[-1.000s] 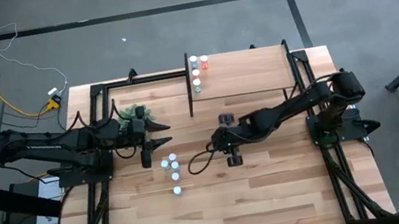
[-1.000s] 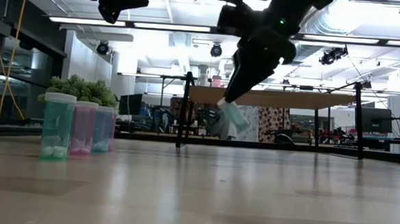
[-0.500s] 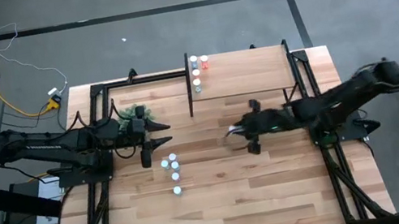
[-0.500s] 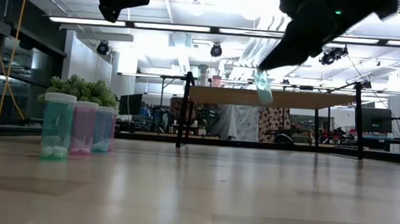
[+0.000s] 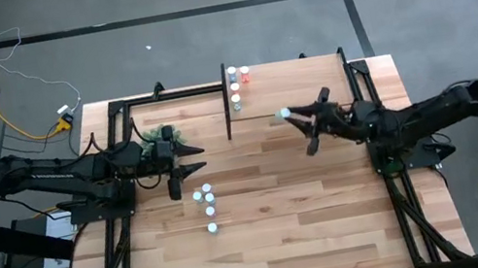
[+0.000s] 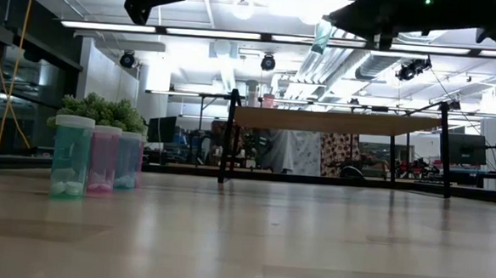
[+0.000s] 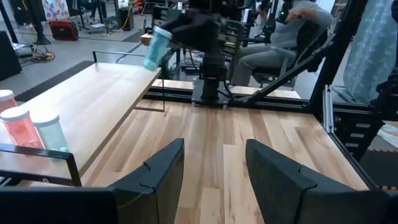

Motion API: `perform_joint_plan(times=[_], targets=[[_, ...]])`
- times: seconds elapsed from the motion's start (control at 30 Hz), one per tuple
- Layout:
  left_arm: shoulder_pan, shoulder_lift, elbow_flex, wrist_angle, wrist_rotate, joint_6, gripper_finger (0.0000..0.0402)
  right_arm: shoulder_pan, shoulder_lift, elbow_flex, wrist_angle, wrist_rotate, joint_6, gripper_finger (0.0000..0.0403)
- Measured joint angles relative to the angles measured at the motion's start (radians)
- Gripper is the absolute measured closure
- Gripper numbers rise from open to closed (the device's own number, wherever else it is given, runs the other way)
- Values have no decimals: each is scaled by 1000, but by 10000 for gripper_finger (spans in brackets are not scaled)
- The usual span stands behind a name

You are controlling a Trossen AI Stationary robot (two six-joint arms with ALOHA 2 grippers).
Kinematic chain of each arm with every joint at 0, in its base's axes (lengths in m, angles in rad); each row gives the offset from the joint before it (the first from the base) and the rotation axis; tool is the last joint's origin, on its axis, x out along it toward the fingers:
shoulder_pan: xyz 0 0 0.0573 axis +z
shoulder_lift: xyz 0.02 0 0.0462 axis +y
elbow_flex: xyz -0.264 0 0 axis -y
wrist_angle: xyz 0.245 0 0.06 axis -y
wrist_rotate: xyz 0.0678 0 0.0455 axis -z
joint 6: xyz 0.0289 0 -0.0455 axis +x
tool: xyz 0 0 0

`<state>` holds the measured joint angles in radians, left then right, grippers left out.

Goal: Pick and place medicine bottles onto shelf by color
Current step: Put the transparent green medicine bottle on the shelf

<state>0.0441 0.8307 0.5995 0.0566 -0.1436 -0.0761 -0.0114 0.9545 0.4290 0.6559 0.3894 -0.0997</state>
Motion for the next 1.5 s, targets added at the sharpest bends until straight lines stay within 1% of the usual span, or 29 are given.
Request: perform_joint_plan(times=[0.23, 0.4, 0.53, 0.67, 0.77, 0.93, 1.03, 1.2, 1.37, 1.5], targets=[[0, 0, 0, 4, -22, 5, 241, -87, 24, 0, -7, -29, 46, 306], [0, 0, 0, 8, -40, 8, 241, -132, 93, 16, 51, -34, 47, 306], [0, 0, 0, 15, -52, 8, 241, -169, 187, 91, 52, -72, 35, 306], [0, 0, 0, 18, -54, 8, 241, -211, 302, 186, 40, -85, 54, 306], [0, 0, 0, 18, -54, 8, 241, -248, 386, 264, 2, -84, 78, 306], [0, 1, 0, 17, -51, 9, 241, -299, 499, 392, -118, -95, 119, 306], [0, 1, 0, 17, -51, 11, 241, -315, 552, 441, -139, -110, 122, 306], [0, 1, 0, 15, -51, 27, 241, -332, 606, 468, -131, -90, 129, 306], [0, 1, 0, 14, -51, 27, 241, -346, 618, 467, -137, -5, 167, 306], [0, 1, 0, 14, -51, 27, 241, -350, 618, 467, -135, -1, 170, 306]])
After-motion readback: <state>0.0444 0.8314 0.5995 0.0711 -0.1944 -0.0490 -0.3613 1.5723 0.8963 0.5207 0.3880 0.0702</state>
